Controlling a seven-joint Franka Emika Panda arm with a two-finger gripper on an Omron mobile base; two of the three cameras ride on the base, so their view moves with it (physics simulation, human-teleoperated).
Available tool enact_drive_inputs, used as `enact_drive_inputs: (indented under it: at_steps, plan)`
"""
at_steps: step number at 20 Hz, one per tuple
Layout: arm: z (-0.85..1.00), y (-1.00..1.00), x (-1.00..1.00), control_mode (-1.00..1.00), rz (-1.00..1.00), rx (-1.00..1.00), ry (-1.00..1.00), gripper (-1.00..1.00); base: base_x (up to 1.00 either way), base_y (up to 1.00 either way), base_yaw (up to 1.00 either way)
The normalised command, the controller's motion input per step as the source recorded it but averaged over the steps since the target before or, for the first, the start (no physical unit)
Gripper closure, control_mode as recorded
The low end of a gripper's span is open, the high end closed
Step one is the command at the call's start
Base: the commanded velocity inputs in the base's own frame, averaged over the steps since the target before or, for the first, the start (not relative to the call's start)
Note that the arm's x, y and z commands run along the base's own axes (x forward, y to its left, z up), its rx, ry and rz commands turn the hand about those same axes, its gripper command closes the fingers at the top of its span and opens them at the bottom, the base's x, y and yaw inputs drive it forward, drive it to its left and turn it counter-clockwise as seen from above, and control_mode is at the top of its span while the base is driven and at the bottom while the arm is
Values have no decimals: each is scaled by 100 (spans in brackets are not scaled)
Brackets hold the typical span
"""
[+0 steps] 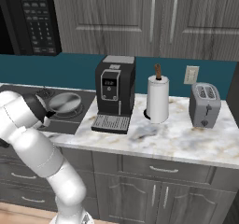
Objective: Move the pot and pan from the stove into the sink.
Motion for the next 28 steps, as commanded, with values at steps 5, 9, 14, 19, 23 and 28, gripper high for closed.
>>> enact_drive_inputs:
  at_steps: [5,9,14,19,23,28]
  plan:
    - [-1,0,0,-100,0,0,0,100,0,0,0]
    - [0,0,0,-100,0,0,0,100,0,0,0]
    - [4,0,0,-100,0,0,0,100,0,0,0]
    - [40,0,0,-100,0,1,1,100,0,0,0]
    - [50,0,0,-100,-3,0,1,100,0,0,0]
    - [48,-4,-2,-100,-2,0,7,100,0,0,0]
